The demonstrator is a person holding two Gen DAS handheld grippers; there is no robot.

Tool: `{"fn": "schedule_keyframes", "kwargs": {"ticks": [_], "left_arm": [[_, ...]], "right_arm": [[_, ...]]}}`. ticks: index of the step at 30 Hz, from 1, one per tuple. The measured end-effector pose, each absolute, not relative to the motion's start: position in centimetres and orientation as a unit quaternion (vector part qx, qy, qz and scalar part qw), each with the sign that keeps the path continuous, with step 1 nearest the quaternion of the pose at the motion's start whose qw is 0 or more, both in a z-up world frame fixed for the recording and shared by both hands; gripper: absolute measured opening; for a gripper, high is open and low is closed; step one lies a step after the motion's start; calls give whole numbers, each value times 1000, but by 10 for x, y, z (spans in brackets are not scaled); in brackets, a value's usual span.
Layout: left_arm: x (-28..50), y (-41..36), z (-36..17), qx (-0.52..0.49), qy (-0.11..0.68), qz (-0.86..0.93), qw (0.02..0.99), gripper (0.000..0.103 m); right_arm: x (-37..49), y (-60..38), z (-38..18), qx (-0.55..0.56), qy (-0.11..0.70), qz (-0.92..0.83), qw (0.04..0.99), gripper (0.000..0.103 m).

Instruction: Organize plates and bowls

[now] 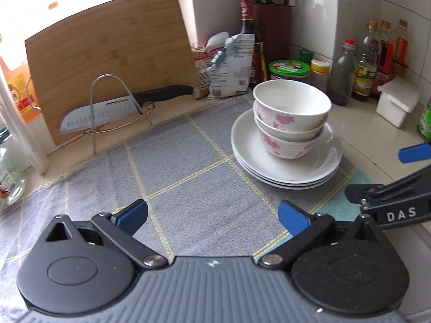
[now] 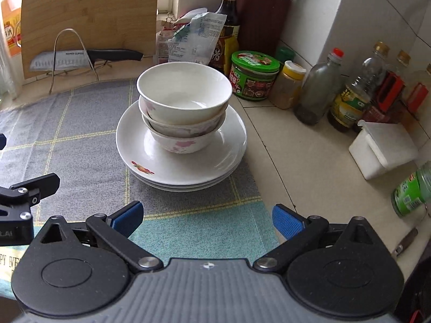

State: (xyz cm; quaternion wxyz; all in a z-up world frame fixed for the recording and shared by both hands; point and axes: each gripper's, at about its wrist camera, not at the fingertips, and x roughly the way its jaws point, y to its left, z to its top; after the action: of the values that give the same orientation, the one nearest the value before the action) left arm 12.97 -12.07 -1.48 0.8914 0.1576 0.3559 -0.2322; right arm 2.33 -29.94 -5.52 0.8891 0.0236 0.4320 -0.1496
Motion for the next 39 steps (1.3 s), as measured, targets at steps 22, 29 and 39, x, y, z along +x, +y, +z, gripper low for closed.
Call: {"fn": "schedule_keyframes", "kwargs": {"ticks": [22, 29, 39], "left_arm": [[106, -106, 23, 135, 339, -241, 899, 102], [105, -103, 25, 129, 338, -244, 900, 102], [103, -105, 27, 127, 338, -247, 899, 102]], "right_arm": [[-8, -277, -17, 53, 387, -190, 901, 103], [-10, -276, -14, 54, 381, -193, 903, 103], [-14, -278, -11, 59, 378, -199, 902, 103]]}}
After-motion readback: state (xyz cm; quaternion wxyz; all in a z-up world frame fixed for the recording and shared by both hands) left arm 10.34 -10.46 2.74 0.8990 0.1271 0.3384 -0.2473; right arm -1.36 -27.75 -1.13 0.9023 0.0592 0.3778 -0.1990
